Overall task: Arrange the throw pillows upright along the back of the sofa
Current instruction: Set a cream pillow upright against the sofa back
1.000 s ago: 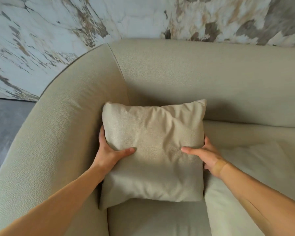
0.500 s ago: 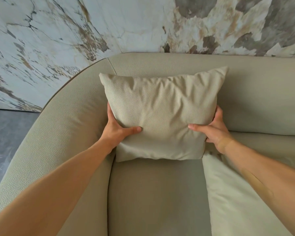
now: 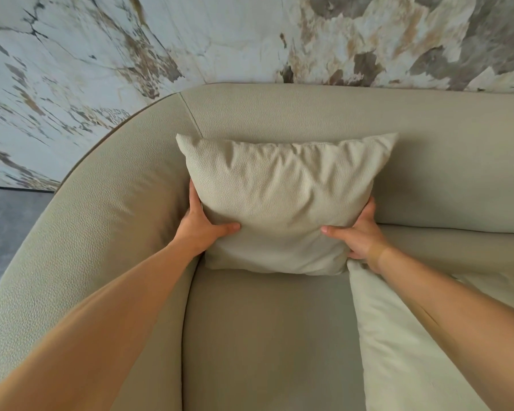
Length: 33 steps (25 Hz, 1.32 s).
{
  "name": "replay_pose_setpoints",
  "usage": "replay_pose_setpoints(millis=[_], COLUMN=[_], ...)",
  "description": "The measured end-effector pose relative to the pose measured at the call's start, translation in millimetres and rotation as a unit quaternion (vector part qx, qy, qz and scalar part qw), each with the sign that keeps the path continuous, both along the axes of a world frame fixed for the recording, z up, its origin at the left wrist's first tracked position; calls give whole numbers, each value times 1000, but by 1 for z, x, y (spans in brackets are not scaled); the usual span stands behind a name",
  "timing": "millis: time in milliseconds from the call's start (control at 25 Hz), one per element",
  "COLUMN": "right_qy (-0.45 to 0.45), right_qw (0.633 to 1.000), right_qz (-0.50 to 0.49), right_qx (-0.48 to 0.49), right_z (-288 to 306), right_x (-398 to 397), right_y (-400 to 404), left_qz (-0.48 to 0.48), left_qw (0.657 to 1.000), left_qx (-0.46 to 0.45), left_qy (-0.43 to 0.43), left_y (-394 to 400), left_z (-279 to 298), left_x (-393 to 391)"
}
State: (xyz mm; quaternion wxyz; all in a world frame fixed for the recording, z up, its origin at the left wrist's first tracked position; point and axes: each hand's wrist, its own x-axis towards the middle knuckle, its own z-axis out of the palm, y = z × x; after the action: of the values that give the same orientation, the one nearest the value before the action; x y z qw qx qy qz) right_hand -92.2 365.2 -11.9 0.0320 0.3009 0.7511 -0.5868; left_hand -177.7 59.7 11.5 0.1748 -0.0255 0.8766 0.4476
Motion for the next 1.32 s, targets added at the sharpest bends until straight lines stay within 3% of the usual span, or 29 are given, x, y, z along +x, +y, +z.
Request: replay_pose_setpoints(millis=[240,440,560,880,1040,1320], right_qy=[-20,-48,-65,-130,-176,-213], right_qw=[993,975,969,964,968,971], right_qz=[24,78,60,32,26,68], right_qx=[114,204,232,230,179,82], right_z=[34,72,91,85,59,-2], right_x=[23,75,112,223,288,333], right_y=[-7,1,24,165,252,301], left_qz=[15,-11,-38,-76,-50,-33], left_qw=[999,1000,999,996,992,975], left_qx=[-36,-7,-3,-17,-36,-96], left_qy=[0,1,-4,-49,-108,-200], left_y=[-3,5,28,147,216,278], left_z=[11,36,53,45,16,-27], left_x=[30,72,97,187,247,301])
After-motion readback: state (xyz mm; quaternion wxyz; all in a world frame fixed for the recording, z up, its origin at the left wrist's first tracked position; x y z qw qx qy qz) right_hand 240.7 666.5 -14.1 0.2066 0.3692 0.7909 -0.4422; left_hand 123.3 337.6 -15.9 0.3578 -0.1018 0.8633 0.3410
